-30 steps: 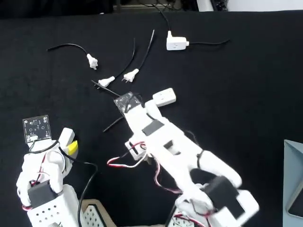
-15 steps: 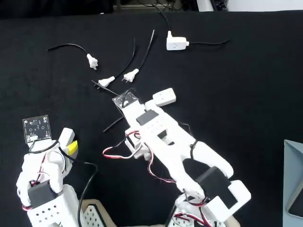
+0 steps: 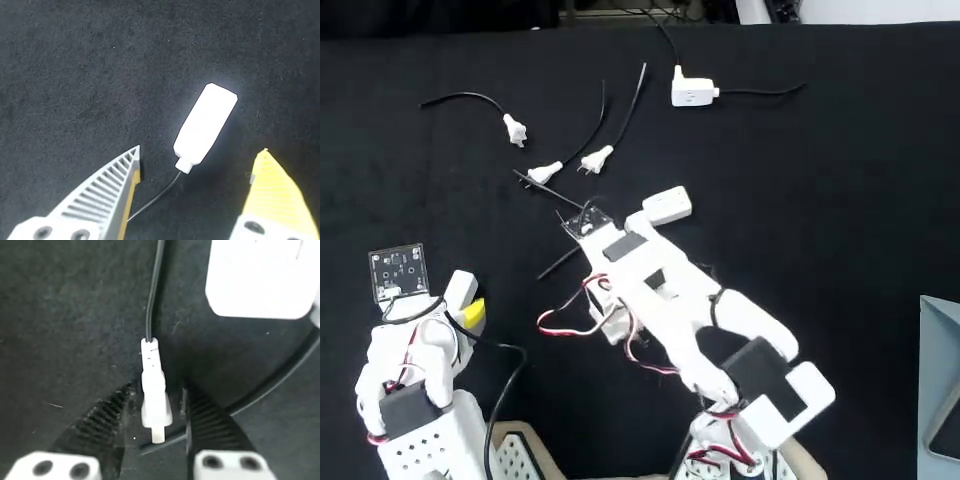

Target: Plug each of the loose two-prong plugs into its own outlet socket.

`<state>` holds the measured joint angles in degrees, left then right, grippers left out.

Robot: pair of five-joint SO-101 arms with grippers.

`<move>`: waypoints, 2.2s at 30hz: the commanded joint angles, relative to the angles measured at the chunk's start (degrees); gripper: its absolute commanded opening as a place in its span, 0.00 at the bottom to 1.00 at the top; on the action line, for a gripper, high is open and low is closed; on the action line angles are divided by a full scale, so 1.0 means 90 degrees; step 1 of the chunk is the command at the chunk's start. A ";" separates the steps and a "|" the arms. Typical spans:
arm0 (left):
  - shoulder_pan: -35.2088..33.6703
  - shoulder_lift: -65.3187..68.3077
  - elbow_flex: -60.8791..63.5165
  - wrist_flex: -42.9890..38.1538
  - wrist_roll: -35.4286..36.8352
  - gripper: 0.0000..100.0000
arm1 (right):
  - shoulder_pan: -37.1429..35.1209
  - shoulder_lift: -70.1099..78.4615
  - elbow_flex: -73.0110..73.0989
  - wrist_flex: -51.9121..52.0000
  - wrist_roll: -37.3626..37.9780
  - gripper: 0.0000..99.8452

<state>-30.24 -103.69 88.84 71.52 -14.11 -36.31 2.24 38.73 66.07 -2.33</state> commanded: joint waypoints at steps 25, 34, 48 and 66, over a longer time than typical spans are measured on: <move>0.1744 -0.0068 -0.0669 -0.1250 0.1495 0.35 | 0.0078 -0.5690 0.0474 0.0234 -0.0322 0.01; 0.3277 -0.0059 -0.0816 -0.1993 0.2403 0.34 | 0.0039 -0.6579 0.2154 -0.1534 0.0020 0.01; 0.4381 -0.0059 -0.0405 -0.2227 0.2159 0.29 | -0.1162 -0.6725 0.3199 -0.2852 0.0020 0.01; 0.4508 -0.0068 -0.0484 -0.1944 0.1338 0.29 | -0.1162 -0.6716 0.3619 -0.3028 0.0020 0.01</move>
<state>8.79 -104.04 85.67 53.76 -1.71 -45.54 -57.27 70.99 40.84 -2.59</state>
